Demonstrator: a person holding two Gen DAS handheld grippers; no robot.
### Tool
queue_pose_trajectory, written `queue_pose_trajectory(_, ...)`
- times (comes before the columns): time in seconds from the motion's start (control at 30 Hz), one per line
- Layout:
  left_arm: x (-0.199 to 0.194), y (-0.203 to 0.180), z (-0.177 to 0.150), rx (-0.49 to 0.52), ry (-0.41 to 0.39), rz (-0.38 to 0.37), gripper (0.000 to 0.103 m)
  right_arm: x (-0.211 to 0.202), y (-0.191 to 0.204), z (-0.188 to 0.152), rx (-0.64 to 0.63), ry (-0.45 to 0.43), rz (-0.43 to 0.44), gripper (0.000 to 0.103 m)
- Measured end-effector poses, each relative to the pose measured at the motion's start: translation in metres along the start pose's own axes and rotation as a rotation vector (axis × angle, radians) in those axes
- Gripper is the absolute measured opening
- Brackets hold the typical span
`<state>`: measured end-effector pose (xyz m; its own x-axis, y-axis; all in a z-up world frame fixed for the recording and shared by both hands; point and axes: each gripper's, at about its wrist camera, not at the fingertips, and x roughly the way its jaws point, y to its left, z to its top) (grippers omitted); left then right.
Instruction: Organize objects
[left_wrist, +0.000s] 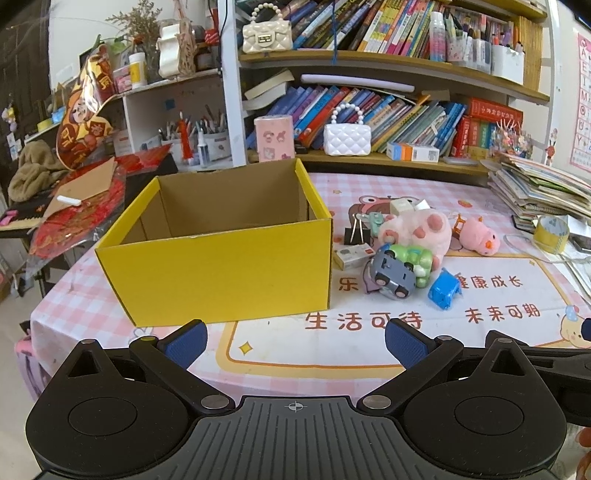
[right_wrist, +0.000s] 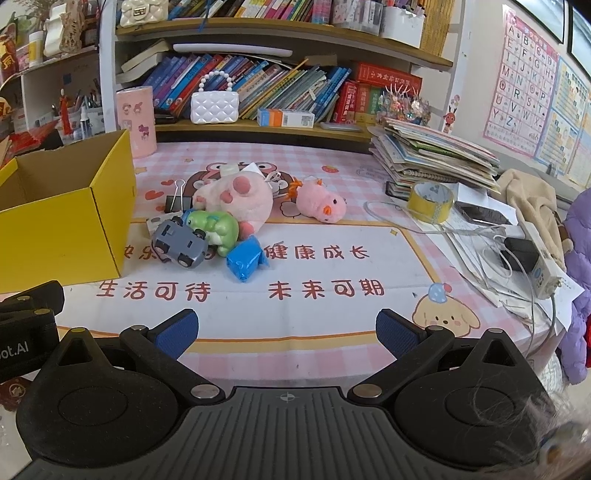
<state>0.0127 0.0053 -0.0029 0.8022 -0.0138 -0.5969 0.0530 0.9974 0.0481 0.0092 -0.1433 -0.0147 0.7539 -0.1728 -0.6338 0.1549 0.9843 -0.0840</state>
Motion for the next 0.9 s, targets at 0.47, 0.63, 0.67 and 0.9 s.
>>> queue_pose_trajectory(0.47, -0.0001, 0.0033, 0.0028, -0.014, -0.011, -0.023, 0.103, -0.0015, -0.0013, 0.0011, -0.006, -0.012, -0.01, 0.103)
queue_pose_trajectory(0.63, 0.0009, 0.0051, 0.0035, -0.041, -0.005, -0.029, 0.103, -0.0045, -0.0015, 0.0014, -0.026, -0.012, -0.013, 0.103)
queue_pose_trajectory(0.67, 0.0013, 0.0047, 0.0033, -0.043, -0.003, -0.03, 0.103, -0.0046, -0.0021, 0.0017, -0.026, -0.011, -0.013, 0.103)
queue_pose_trajectory(0.9, 0.0051, 0.0029, 0.0045, -0.055, 0.017, -0.028, 0.103, 0.0002, -0.0026, 0.004, -0.037, 0.001, 0.007, 0.103)
